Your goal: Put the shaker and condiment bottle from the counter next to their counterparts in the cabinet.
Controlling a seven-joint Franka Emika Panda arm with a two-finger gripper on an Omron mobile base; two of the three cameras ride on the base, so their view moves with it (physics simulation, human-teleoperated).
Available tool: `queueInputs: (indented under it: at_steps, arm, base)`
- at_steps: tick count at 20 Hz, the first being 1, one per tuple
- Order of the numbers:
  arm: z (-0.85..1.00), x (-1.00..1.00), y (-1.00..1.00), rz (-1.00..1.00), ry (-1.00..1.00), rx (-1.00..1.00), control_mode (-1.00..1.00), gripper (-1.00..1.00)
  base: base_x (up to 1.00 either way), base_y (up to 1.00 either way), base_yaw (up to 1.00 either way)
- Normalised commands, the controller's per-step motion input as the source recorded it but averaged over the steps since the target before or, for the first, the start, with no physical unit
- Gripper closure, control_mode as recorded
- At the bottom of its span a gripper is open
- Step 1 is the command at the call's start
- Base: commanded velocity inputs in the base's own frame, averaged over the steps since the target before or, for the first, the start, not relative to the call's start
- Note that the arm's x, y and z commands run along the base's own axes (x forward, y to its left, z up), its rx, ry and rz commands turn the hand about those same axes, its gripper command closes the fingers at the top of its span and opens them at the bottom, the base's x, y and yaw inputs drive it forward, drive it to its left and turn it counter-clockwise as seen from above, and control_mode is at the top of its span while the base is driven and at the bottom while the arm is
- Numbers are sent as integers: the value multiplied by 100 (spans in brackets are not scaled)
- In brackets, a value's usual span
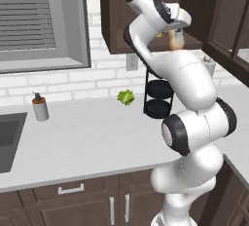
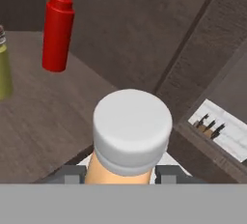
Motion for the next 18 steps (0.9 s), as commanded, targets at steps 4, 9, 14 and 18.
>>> queueInputs:
  at_steps: [4,9,14,18]
  arm:
    - [12,9,-1,1,-34,25,-100,100]
    - [0,-10,-19,5,-58,25,-100,100]
    - [0,-5,-10,1,-21,7,-100,100]
    - [-16,-4,0,3,-13,-7,-100,100]
  base:
    - [0,0,0]
    - [0,0,0]
    - [0,0,0]
    - [0,0,0]
